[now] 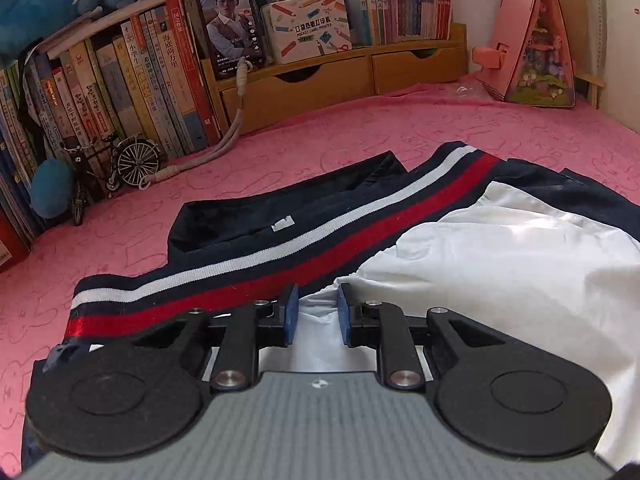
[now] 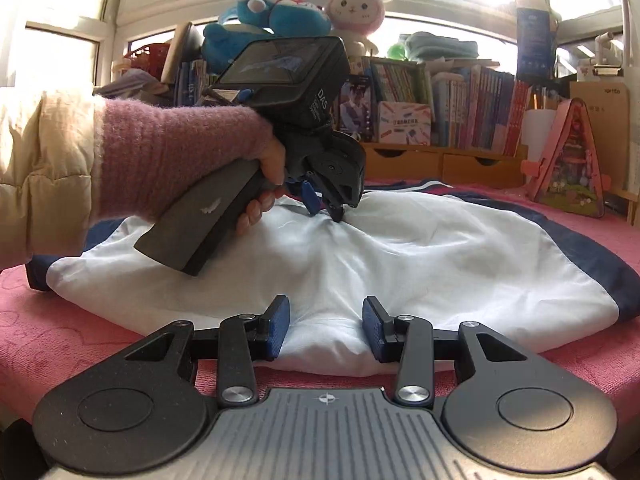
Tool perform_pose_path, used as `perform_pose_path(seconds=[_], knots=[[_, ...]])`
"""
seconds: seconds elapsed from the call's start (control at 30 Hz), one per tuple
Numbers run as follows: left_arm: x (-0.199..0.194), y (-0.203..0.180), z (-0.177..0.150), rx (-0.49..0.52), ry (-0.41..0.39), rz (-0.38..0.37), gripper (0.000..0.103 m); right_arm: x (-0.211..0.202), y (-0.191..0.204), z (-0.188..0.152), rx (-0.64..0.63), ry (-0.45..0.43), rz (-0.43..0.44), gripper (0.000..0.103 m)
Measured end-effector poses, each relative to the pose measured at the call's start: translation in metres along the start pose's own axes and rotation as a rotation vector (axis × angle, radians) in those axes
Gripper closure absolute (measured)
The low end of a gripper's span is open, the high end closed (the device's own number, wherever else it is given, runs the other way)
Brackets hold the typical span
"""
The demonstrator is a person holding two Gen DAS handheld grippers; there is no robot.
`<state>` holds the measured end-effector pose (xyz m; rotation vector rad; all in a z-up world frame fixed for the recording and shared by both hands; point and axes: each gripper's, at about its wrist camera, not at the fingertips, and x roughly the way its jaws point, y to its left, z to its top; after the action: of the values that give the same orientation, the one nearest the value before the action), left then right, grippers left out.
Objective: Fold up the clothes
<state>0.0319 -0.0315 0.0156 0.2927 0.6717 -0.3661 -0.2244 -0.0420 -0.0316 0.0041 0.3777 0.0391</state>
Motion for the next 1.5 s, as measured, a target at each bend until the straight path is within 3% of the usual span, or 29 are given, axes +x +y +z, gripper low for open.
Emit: perform_pose_path(seconds=[0.23, 0.33, 0.4, 0.47, 0.53, 0.7, 0.77, 0.97, 1.07, 1.3, 1.4, 1.5], knots=[[-0.014, 0.011, 0.007, -0.103, 0.012, -0.032, 0.080, -0.002, -0.003, 0.006, 0.029, 0.021, 0.010, 0.060], [-0.047, 0.004, 0.008, -0.090, -0.022, -0.074, 0.080, -0.007, -0.009, 0.018, 0.083, 0.013, 0.017, 0.042], [-0.069, -0.002, 0.006, -0.077, -0.018, -0.127, 0.080, -0.007, -0.013, 0.024, 0.103, 0.006, 0.016, 0.041], [-0.083, -0.008, 0.000, -0.080, 0.034, -0.186, 0.079, -0.003, -0.013, 0.026, 0.088, 0.018, 0.010, 0.041], [-0.091, -0.015, -0.009, -0.067, 0.104, -0.243, 0.079, 0.000, -0.012, 0.023, 0.082, 0.034, 0.013, 0.051], [-0.076, -0.032, -0.034, 0.024, 0.234, -0.215, 0.076, 0.006, -0.011, 0.014, 0.068, 0.068, 0.020, 0.053], [-0.062, -0.026, -0.034, 0.011, 0.209, -0.196, 0.067, 0.006, -0.010, 0.014, 0.064, 0.068, 0.020, 0.053], [0.002, 0.002, 0.008, -0.062, 0.078, -0.014, 0.068, 0.003, -0.008, 0.014, 0.048, 0.088, 0.032, 0.053], [0.020, 0.013, 0.020, -0.117, 0.047, -0.040, 0.059, 0.000, -0.008, 0.015, 0.052, 0.107, 0.046, 0.053], [0.005, 0.000, 0.009, -0.024, -0.024, 0.027, 0.059, -0.003, -0.007, 0.010, 0.020, 0.084, 0.053, 0.052], [-0.025, 0.002, -0.002, 0.003, -0.086, 0.062, 0.060, -0.005, -0.013, 0.007, 0.025, 0.056, 0.088, 0.051], [-0.069, 0.007, -0.021, 0.020, -0.192, 0.106, 0.045, -0.011, -0.028, 0.006, 0.039, -0.002, 0.134, 0.048]])
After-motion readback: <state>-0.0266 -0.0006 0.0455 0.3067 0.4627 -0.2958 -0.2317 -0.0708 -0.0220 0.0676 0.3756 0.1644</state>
